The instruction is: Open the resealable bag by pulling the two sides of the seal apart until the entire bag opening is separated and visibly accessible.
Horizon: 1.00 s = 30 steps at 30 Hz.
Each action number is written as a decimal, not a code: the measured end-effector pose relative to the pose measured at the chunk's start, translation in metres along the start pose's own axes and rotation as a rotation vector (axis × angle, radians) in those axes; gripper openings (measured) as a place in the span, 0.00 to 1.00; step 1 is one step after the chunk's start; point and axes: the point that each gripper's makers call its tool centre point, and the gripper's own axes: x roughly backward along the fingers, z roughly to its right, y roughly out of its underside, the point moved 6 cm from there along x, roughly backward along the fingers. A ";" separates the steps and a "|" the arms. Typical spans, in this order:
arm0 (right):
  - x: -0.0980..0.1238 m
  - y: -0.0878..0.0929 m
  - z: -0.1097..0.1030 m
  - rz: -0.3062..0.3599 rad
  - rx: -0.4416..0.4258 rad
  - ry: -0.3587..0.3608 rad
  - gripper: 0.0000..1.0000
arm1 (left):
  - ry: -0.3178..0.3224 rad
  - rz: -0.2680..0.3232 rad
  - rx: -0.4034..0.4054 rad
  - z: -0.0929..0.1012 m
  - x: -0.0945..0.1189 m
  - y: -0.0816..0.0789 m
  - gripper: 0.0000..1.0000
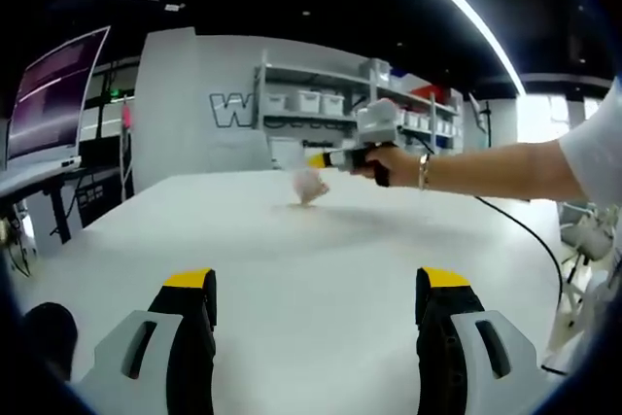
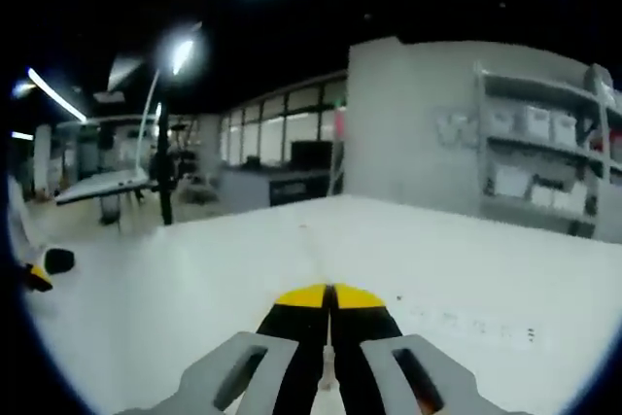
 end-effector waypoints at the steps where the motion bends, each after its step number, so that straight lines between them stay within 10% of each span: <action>1: 0.002 -0.001 -0.001 0.005 -0.010 -0.002 0.00 | 0.001 0.000 -0.001 0.001 0.000 0.000 0.83; 30: 0.024 -0.009 -0.006 0.029 -0.027 0.005 0.00 | 0.001 0.015 -0.022 0.014 0.010 -0.007 0.83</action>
